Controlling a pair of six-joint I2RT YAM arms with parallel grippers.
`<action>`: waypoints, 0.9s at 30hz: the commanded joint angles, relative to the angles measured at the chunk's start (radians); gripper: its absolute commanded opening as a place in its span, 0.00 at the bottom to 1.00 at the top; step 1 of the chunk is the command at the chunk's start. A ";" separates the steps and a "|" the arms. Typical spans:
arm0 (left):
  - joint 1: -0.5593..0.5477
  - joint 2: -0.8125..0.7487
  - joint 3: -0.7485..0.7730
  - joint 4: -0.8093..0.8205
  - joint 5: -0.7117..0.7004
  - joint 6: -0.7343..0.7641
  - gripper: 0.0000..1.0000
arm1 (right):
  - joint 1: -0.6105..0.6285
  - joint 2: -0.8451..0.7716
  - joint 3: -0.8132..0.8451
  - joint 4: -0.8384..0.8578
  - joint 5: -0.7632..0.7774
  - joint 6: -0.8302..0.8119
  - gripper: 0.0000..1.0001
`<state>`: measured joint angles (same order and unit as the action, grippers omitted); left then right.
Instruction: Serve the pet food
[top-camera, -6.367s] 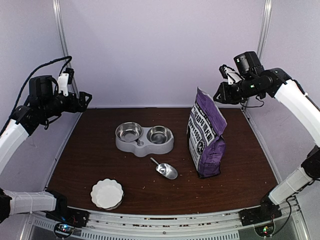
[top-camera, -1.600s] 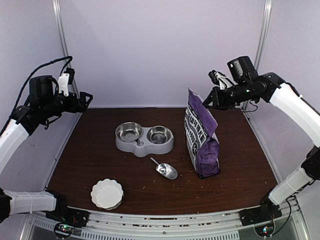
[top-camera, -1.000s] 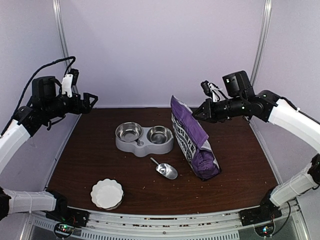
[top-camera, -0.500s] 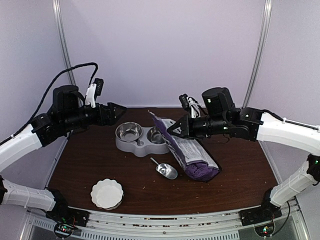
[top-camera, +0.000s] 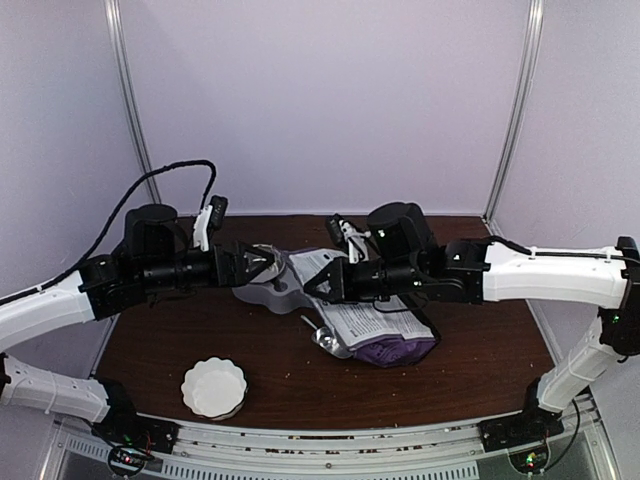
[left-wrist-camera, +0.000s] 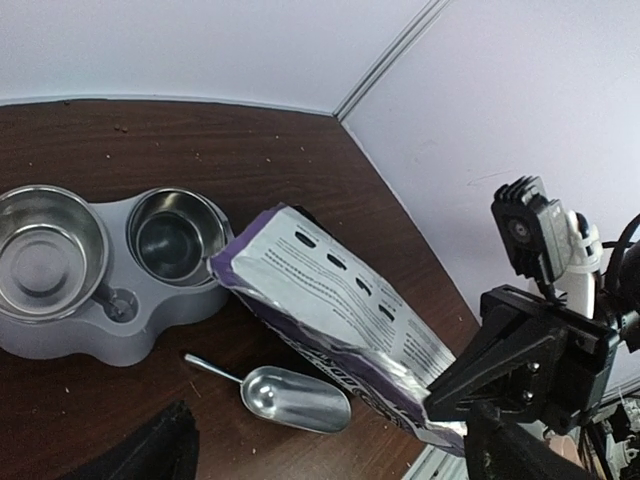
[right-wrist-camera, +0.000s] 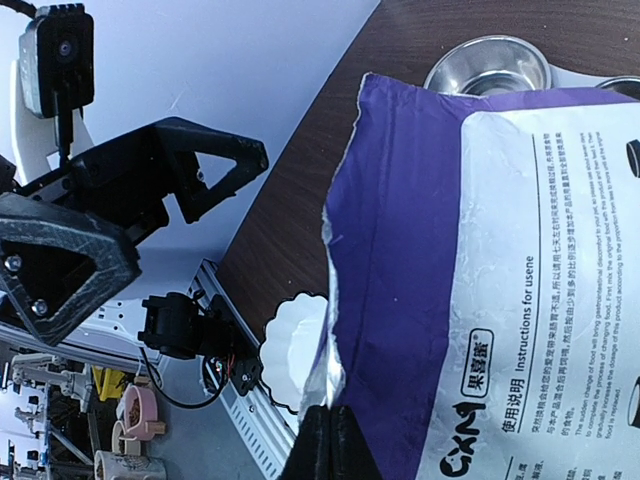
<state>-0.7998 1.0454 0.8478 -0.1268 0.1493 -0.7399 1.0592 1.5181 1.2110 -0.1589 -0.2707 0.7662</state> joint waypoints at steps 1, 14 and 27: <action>-0.007 -0.056 -0.040 0.059 0.061 -0.066 0.95 | 0.042 0.042 0.027 0.026 0.062 -0.011 0.00; -0.058 -0.028 -0.108 0.059 0.149 -0.113 0.87 | 0.085 0.080 0.053 0.019 0.147 -0.026 0.00; -0.084 0.047 -0.112 0.100 0.157 -0.147 0.75 | 0.087 0.071 0.051 0.008 0.168 -0.040 0.00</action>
<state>-0.8787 1.0687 0.7433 -0.0963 0.2955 -0.8726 1.1412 1.5951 1.2373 -0.1471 -0.1432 0.7437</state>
